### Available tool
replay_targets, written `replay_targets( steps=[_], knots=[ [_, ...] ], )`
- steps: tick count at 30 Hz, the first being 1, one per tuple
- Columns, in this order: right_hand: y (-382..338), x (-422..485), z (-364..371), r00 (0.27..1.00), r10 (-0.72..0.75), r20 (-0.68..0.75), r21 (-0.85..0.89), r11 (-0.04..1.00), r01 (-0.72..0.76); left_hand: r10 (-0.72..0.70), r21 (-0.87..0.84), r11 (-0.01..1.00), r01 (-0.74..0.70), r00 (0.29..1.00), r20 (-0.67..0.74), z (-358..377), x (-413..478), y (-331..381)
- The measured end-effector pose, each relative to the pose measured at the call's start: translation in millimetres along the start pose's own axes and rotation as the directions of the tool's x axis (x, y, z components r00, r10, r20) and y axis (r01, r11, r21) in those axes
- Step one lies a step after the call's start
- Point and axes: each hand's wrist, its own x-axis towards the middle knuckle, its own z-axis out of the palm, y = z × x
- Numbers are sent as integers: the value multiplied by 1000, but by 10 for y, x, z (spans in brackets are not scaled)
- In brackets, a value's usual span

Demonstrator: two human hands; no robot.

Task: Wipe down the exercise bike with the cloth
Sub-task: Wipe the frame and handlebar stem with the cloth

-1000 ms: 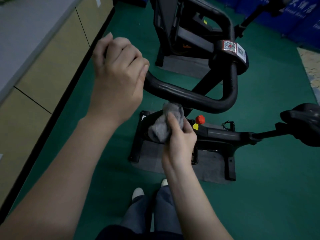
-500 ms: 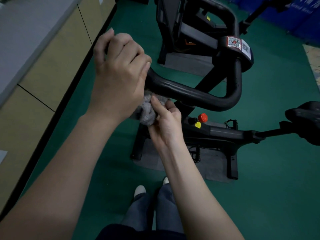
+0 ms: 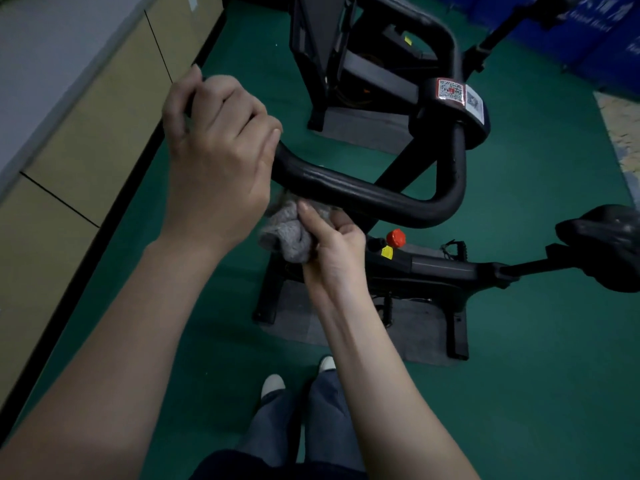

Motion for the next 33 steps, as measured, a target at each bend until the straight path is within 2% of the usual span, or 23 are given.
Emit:
replay_targets(
  steps=[4,6,12,14,17,22,24,26,30,33],
  knots=[
    [-212,-70,-375,986,-122,-117,85,988,133,-7,1,1000,8,1000,-16,24,3,0],
    [-223,-106,-459,966,-188,-179,71,976,204,-19,-4,1000,19,1000,-23,38,-1,8],
    [-68,-139,-332,960,-196,-200,-49,981,190,-19,10,1000,19,999,-38,52,-3,-3],
    [-143,-156,-444,926,-258,-275,-44,966,256,-15,10,1000,15,999,-40,57,-9,-9],
    [-235,-198,-617,844,-395,-362,-126,918,375,-12,10,1000,13,998,-55,72,-5,-10],
    [-85,-165,-429,892,-341,-298,-213,934,286,-7,17,1000,8,997,-71,86,-2,-9],
    [-109,-190,-451,887,-352,-300,-238,928,288,3,22,1000,-2,998,-61,77,-7,-12],
    [-214,-240,-575,837,-422,-348,-256,902,348,6,27,1000,-5,999,-42,61,-14,-6],
    [-444,-267,-707,615,-627,-478,-360,779,513,-20,30,999,21,999,-25,21,-1,118],
    [-439,-238,-579,509,-794,-333,-553,602,576,66,-51,997,-63,996,53,63,-21,356]
  ],
)
